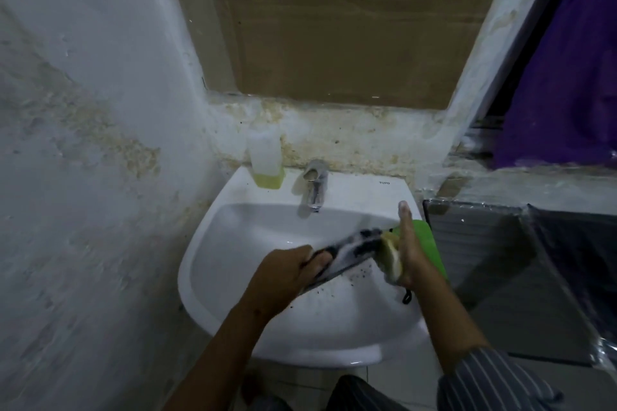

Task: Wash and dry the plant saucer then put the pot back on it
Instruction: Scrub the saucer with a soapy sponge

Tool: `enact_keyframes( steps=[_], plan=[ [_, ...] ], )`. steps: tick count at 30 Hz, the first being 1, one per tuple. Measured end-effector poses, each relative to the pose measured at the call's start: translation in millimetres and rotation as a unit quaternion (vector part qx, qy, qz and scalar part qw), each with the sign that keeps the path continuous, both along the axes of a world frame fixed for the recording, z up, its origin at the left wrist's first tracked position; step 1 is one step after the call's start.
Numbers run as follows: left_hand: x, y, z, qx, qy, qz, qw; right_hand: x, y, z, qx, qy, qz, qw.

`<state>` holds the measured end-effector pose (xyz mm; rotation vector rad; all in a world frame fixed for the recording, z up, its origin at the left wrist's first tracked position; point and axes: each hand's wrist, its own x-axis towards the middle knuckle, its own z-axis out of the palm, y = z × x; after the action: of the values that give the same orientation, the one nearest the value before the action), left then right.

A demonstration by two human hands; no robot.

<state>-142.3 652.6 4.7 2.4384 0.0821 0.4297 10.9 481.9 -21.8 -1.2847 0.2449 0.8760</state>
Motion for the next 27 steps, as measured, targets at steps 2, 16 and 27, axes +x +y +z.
enact_keyframes(
  steps=[2, 16, 27],
  plan=[
    [-5.5, -2.7, -1.0, 0.114, -0.024, -0.062, 0.991, 7.2, -18.4, -3.6, -0.054, -0.013, 0.049, 0.997],
    [-16.0, -1.4, -70.2, -0.458, 0.118, 0.307, 0.826, -25.7, -23.2, -53.3, -0.197, -0.085, 0.078, 0.974],
    [-13.3, 0.4, -69.1, -0.425, 0.003, 0.327, 0.844, -35.2, 41.5, -35.7, -0.356, -0.429, -0.001, 0.830]
  ],
)
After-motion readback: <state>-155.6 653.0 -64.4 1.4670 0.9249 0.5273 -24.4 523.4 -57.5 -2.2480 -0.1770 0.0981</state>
